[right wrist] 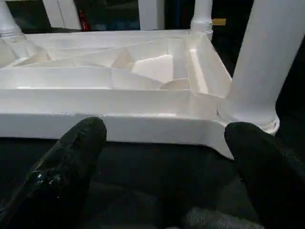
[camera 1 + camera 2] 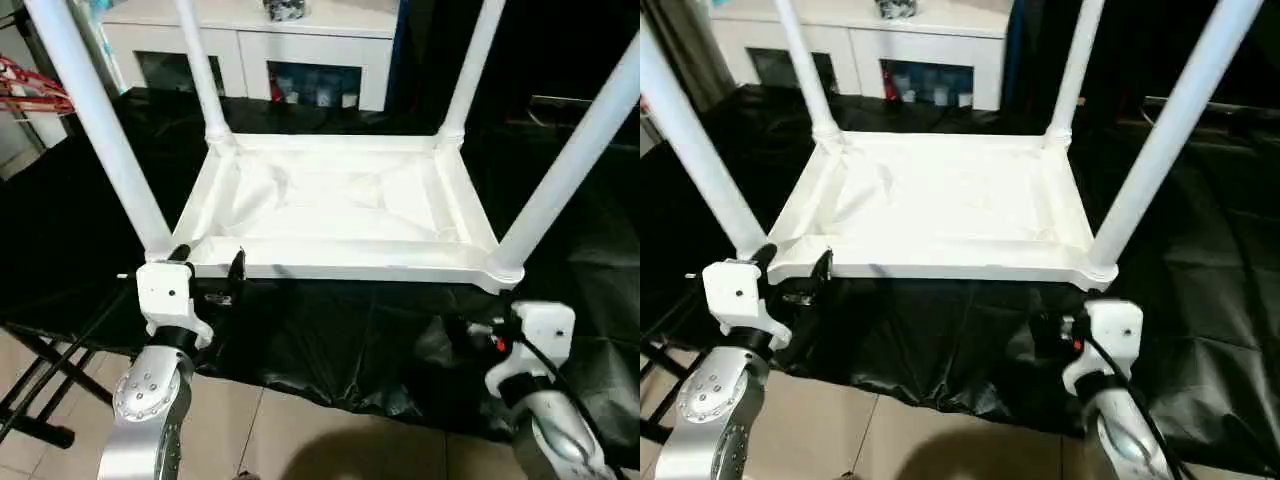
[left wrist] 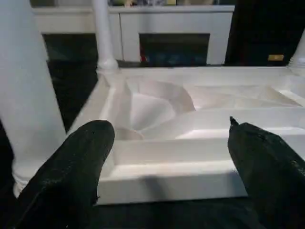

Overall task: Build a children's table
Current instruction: Rotate table base

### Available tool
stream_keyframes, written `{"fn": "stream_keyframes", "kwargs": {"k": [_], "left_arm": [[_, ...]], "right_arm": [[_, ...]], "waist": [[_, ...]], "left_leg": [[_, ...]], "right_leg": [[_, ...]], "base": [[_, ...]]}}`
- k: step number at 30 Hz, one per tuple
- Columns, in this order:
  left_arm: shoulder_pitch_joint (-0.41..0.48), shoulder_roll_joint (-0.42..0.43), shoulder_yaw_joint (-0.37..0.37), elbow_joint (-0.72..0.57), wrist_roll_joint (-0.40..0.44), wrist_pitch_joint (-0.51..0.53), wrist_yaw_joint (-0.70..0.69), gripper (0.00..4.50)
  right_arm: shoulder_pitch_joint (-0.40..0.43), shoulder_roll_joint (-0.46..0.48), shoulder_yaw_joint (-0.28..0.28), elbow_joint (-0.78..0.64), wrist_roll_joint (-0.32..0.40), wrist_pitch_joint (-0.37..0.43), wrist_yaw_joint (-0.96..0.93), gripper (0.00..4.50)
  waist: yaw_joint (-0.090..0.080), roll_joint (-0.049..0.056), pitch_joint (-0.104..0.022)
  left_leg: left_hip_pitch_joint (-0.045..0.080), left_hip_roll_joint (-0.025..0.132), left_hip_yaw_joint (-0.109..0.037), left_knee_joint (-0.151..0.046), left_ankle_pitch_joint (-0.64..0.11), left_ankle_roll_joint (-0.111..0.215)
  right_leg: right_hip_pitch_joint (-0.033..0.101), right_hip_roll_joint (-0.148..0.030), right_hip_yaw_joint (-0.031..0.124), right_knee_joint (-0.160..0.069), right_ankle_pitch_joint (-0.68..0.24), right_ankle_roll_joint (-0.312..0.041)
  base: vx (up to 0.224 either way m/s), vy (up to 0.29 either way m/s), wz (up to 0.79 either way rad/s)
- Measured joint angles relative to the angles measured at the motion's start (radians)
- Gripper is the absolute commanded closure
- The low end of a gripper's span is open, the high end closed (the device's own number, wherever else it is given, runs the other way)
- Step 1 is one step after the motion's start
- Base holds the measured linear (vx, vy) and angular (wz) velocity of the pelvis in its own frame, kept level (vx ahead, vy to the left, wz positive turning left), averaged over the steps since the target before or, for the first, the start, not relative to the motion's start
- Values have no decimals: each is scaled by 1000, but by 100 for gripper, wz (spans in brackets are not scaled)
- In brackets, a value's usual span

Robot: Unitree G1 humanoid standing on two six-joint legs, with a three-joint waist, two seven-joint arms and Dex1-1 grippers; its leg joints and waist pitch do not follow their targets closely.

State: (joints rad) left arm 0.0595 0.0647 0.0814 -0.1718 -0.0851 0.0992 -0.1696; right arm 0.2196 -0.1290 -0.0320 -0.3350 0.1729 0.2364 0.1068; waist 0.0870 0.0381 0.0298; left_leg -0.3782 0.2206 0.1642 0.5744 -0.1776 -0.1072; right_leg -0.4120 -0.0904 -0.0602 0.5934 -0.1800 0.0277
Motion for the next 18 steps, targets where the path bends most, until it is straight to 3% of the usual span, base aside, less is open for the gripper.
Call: {"fn": "stream_keyframes", "kwargs": {"k": [1,4,6,10,18], "left_arm": [[0,3,0,-5,0,7,0,8],[-5,17,7,-29,3,32,5,8],[-16,32,16,-29,10,37,10,8],[-16,45,44,-36,-1,62,10,8],[-17,45,51,-79,-29,118,12,8]], "right_arm": [[-21,-2,0,3,0,6,1,0],[-95,-9,2,32,3,21,15,0],[-108,-14,8,47,4,26,27,0],[-94,-13,42,47,7,53,43,0],[-95,-22,37,45,25,69,69,0]], "waist": [[1,-4,0],[11,-32,0],[20,-44,-3],[30,-46,-2],[30,-44,-2]], "left_leg": [[0,0,0,0,0,0],[1,1,-1,-1,0,0],[3,1,-1,0,0,0],[7,0,0,1,0,0],[9,-1,0,0,0,0]], "right_leg": [[0,0,0,1,0,0],[-1,0,-2,3,0,-1],[1,0,-2,1,1,0],[4,-2,2,0,1,0],[4,-1,3,2,1,0]], "base": [[0,0,0],[0,0,0],[0,0,0],[0,0,0],[0,0,0]]}}
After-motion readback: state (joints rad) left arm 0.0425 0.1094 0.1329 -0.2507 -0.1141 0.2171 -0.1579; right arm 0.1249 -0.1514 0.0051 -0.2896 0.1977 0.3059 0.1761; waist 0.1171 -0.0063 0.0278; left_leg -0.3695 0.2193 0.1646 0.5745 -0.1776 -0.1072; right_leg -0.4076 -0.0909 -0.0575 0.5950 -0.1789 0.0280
